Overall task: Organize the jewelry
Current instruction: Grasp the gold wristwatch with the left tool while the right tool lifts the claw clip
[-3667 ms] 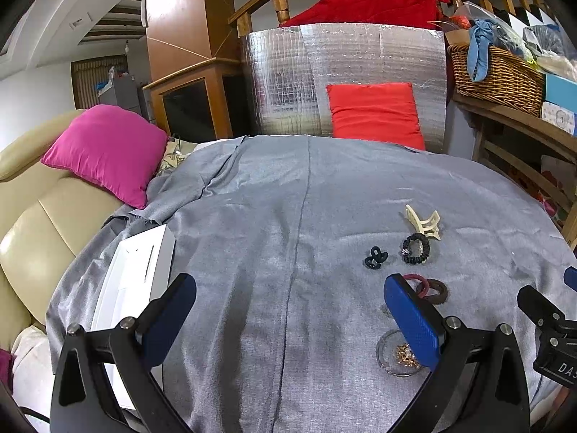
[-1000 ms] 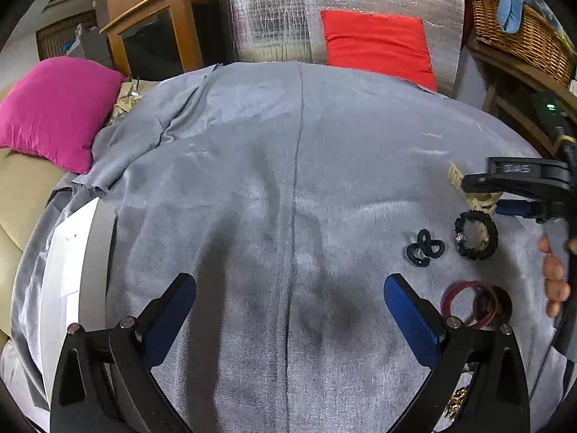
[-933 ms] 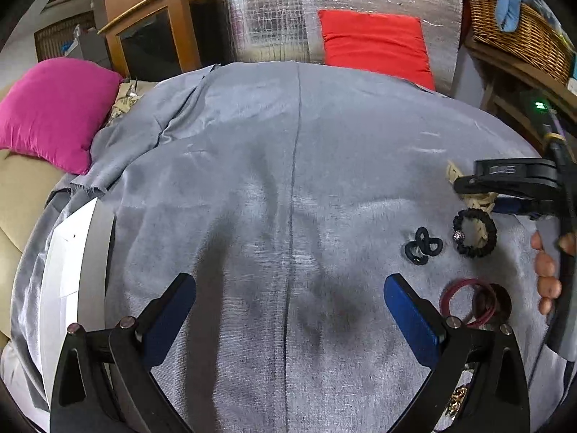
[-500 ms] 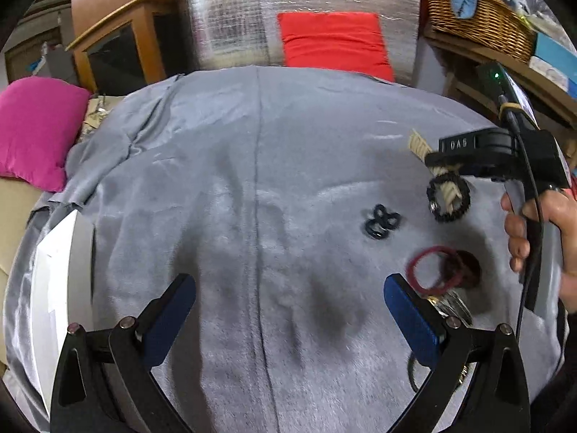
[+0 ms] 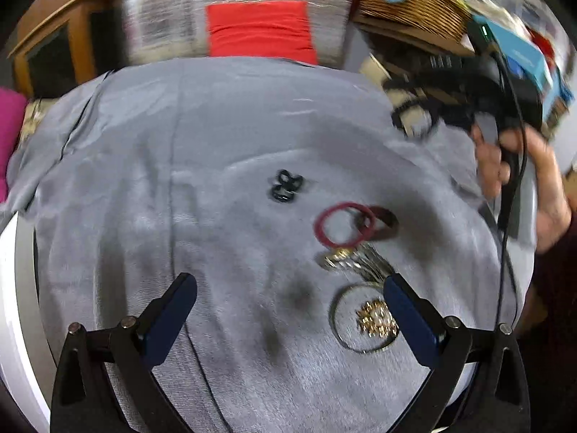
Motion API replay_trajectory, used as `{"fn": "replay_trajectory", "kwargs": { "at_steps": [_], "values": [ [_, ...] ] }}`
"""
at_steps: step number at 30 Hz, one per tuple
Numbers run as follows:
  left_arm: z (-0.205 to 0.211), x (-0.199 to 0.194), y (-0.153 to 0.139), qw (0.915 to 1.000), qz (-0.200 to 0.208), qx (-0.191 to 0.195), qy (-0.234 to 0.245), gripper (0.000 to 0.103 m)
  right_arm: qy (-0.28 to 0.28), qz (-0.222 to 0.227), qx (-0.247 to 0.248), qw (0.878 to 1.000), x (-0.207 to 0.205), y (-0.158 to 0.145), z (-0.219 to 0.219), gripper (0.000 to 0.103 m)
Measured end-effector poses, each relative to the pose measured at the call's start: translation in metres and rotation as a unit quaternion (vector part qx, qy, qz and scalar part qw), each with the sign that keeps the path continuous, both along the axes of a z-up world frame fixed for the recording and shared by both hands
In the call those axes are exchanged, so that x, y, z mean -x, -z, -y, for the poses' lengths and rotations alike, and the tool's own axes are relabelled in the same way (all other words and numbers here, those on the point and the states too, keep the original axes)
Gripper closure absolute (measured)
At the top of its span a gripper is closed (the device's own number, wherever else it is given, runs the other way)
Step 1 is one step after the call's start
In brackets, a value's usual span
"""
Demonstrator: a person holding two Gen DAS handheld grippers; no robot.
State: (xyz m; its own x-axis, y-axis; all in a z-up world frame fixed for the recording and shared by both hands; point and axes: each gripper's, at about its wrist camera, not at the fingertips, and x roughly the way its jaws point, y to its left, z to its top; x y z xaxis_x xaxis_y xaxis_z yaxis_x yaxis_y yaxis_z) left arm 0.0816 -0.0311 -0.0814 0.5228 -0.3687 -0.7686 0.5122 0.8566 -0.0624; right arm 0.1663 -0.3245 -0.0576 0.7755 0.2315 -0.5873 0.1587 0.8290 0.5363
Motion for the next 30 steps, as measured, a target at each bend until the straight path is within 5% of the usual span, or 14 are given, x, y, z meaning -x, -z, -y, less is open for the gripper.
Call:
{"fn": "replay_trajectory", "kwargs": {
  "at_steps": [6,18,25,30],
  "values": [
    [0.011,-0.002,0.011,0.9997,-0.008,-0.02,0.008,0.027,-0.02,0.028,-0.039,0.999,0.014,-0.01,0.002,0.062],
    [0.042,-0.024,0.025,0.996,-0.072,0.035,0.039,0.03,-0.046,0.002,-0.067,0.997,0.009,0.012,0.003,0.061],
    [0.053,-0.036,0.039,0.9936,-0.098,0.043,0.035,0.071,-0.047,-0.02,-0.115,0.992,-0.002,0.036,0.012,0.061],
    [0.059,-0.033,0.038,0.9931,-0.096,0.047,0.048,0.075,-0.057,-0.031,-0.131,0.989,-0.008,0.047,0.009,0.061]
  ]
}}
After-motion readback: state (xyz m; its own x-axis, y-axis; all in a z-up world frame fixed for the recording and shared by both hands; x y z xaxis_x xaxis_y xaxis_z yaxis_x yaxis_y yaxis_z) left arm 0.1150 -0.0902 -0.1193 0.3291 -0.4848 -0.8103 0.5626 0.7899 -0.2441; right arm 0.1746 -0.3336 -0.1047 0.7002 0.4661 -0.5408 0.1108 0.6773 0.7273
